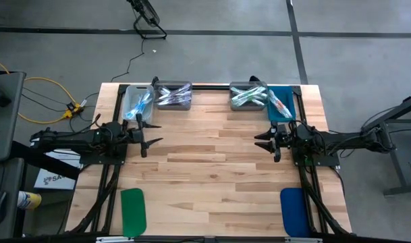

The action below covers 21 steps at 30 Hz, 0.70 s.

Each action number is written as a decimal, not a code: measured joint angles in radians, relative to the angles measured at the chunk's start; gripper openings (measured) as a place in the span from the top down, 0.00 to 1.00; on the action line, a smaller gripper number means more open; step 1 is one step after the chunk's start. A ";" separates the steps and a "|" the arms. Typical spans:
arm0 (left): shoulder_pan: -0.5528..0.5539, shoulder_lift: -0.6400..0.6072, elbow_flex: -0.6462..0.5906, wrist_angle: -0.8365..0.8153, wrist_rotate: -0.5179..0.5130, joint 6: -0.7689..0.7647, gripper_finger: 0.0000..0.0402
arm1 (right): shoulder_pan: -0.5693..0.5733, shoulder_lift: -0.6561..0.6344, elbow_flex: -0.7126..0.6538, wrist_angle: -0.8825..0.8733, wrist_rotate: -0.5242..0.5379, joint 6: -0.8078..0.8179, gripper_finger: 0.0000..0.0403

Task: Pick & Place Toothbrushes
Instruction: Return to Home Position

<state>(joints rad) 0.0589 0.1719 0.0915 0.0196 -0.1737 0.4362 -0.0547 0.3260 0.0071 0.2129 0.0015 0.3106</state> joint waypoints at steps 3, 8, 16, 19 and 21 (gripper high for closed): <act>0.000 0.000 -0.048 0.056 0.008 -0.019 0.46 | 0.000 0.000 0.000 0.000 0.000 -0.001 0.65; 0.000 0.001 -0.074 0.048 0.013 -0.049 0.46 | 0.000 0.000 -0.001 0.000 0.000 -0.001 0.65; 0.000 0.003 -0.076 0.013 0.042 -0.049 0.46 | 0.000 0.000 -0.001 0.000 -0.002 -0.001 0.65; 0.000 0.002 -0.077 0.015 0.051 -0.044 0.46 | 0.000 0.000 -0.002 0.000 -0.002 -0.001 0.65; 0.000 0.002 -0.077 0.014 0.052 -0.042 0.46 | 0.000 0.000 -0.002 0.000 -0.003 -0.001 0.65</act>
<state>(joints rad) 0.0589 0.1738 0.0143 0.0338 -0.1215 0.3946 -0.0547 0.3260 0.0055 0.2127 -0.0017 0.3096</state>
